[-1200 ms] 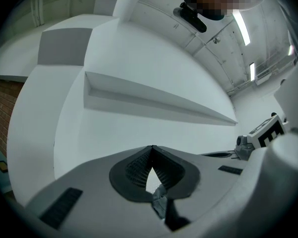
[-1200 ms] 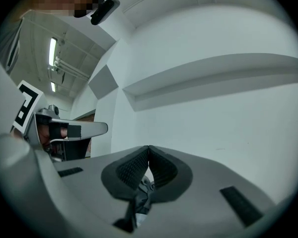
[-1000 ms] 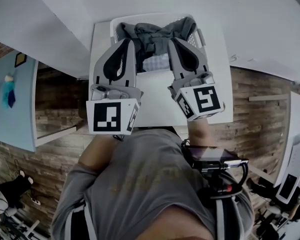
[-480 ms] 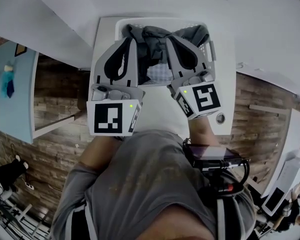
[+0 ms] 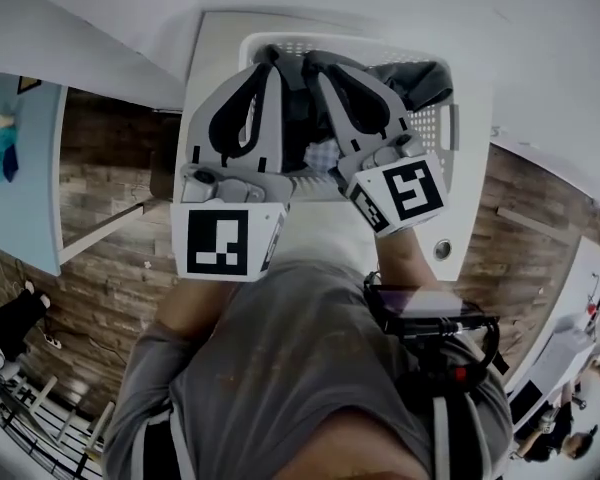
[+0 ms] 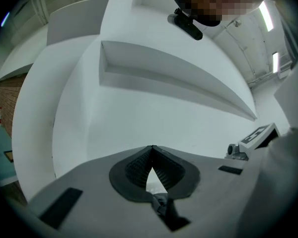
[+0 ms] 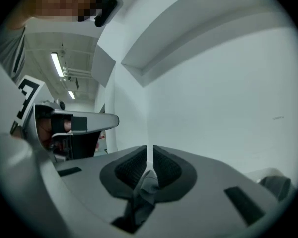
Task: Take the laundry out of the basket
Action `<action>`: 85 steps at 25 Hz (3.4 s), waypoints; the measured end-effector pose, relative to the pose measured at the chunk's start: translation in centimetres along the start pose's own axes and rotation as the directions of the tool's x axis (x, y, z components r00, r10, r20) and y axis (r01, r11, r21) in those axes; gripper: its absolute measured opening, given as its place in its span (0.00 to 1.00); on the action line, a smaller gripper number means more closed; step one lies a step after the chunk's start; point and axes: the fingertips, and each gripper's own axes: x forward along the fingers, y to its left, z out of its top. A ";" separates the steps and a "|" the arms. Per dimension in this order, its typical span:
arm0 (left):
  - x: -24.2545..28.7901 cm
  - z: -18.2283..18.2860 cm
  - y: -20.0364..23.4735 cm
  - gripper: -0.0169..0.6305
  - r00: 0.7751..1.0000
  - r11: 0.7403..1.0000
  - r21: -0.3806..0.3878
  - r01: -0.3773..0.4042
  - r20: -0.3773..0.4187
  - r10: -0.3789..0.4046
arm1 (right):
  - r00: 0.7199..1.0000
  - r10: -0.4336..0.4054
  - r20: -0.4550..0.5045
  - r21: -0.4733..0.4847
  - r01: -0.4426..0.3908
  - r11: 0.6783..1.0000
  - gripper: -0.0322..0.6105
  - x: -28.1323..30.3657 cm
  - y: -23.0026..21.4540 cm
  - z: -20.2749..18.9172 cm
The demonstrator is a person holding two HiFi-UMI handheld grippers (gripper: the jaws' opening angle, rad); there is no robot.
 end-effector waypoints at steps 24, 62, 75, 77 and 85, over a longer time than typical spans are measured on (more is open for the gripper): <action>3.0 -3.1 5.3 0.04 0.999 0.990 -0.139 -0.013 -0.033 0.009 | 0.819 0.103 -0.565 -0.221 -0.270 0.937 0.50 7.6 3.1 -12.8; -6.1 5.6 -4.0 0.04 0.991 0.997 -0.001 0.075 0.114 -0.074 | 0.995 -0.101 0.025 -0.041 0.102 0.994 0.08 -5.2 -2.3 6.5; -8.7 6.8 -6.8 0.04 0.979 0.993 0.029 0.115 0.165 -0.118 | 0.971 -0.112 0.209 -0.014 0.118 0.993 0.08 -11.1 -1.7 14.2; -9.2 7.2 -7.5 0.04 0.976 0.992 0.029 0.124 0.176 -0.127 | 0.965 -0.118 0.233 -0.017 0.125 0.992 0.08 -12.6 -1.5 15.7; -9.6 7.7 -10.6 0.04 0.960 0.981 0.015 0.191 0.204 -0.190 | 0.936 -0.158 0.315 -0.045 0.181 0.982 0.08 -18.4 -0.9 20.5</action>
